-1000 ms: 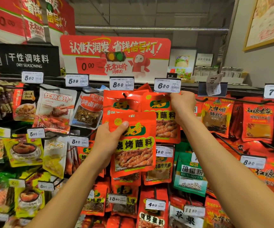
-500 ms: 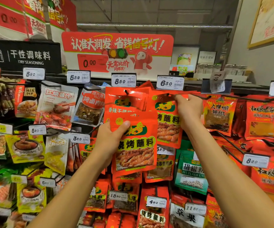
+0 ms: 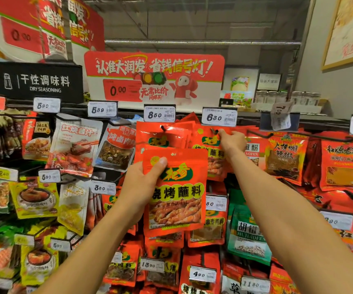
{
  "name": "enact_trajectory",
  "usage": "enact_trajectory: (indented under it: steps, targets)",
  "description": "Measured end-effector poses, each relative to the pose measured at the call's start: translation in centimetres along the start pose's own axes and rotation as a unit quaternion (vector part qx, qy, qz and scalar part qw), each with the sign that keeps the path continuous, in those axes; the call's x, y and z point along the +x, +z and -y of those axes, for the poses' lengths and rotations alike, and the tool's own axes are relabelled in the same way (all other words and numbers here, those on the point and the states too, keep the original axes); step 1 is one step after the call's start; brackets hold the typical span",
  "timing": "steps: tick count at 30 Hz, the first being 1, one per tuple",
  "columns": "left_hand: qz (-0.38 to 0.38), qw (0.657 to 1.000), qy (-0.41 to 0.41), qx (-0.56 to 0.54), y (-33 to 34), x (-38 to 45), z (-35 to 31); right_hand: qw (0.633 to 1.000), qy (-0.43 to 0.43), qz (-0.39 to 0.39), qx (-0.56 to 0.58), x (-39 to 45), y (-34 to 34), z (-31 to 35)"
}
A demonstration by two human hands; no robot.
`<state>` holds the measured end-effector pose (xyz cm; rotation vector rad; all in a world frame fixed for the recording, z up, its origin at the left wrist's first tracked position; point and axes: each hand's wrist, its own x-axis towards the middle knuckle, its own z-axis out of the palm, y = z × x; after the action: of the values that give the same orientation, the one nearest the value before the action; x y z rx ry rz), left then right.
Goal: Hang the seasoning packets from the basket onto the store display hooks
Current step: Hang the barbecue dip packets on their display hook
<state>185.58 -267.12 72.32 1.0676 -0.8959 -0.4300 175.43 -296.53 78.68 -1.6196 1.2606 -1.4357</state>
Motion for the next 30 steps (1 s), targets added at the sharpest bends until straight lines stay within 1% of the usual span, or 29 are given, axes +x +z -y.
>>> enact_trajectory:
  steps: [2,4,5,6,7,8,9,10,11,13,14,16,18,22,24,26,28,30]
  targets:
    - [-0.003,1.0,-0.003,-0.001,0.5,0.5,-0.1,1.0,-0.005,-0.013,-0.02,-1.1,-1.2,-0.2]
    - [0.001,1.0,0.004,0.003,1.5,1.1,0.0,0.999,-0.03,-0.012,-0.007,-3.0,-3.0,-1.2]
    - [0.009,1.0,0.003,0.003,2.3,1.7,0.0,0.998,-0.054,0.007,0.027,-4.2,-3.9,-1.8]
    - [0.021,1.0,-0.005,-0.002,3.2,2.3,0.0,0.992,-0.07,0.043,0.097,-5.5,-4.9,-2.2]
    - [0.033,0.999,-0.015,-0.011,4.2,3.0,0.1,0.976,-0.068,0.098,0.183,-7.0,-5.8,-2.3]
    - [0.043,0.999,-0.026,-0.019,5.2,3.7,0.1,0.95,-0.061,0.161,0.261,-8.3,-6.6,-2.1]
    - [0.05,0.998,-0.036,-0.022,6.2,4.4,0.2,0.922,-0.053,0.213,0.318,-9.2,-7.3,-1.7]
    - [0.051,0.998,-0.044,-0.02,7.0,5.2,0.3,0.902,-0.043,0.246,0.352,-9.8,-7.9,-1.3]
    - [0.05,0.997,-0.052,-0.016,7.8,5.9,0.4,0.89,-0.035,0.259,0.374,-10.1,-8.4,-0.9]
    - [0.049,0.996,-0.071,-0.011,8.8,7.3,0.4,0.884,-0.022,0.256,0.391,-10.2,-9.2,-0.2]
    - [0.049,0.996,-0.079,-0.005,9.2,7.9,0.4,0.891,-0.019,0.245,0.381,-10.0,-9.4,0.1]
    - [0.04,0.995,-0.084,0.018,9.9,8.9,0.5,0.926,-0.017,0.199,0.321,-9.4,-9.2,0.3]
    - [0.032,0.996,-0.077,0.039,10.7,9.5,0.4,0.948,-0.007,0.156,0.279,-8.6,-8.5,0.3]
    - [0.023,0.996,-0.083,0.036,11.8,10.0,0.0,0.962,0.025,0.125,0.243,-7.3,-7.6,0.4]
    - [0.007,0.996,-0.087,0.029,12.0,10.1,-0.3,0.966,0.014,0.115,0.232,-7.2,-7.5,0.9]
    - [-0.018,0.996,-0.087,0.032,11.8,10.2,-0.4,0.977,-0.008,0.109,0.185,-7.3,-7.4,1.5]
    - [-0.026,0.995,-0.088,0.039,11.7,10.4,-0.3,0.985,-0.026,0.093,0.142,-7.3,-7.3,1.8]
    - [-0.027,0.995,-0.083,0.052,11.8,10.4,-0.2,0.986,-0.028,0.096,0.137,-7.1,-7.2,1.4]
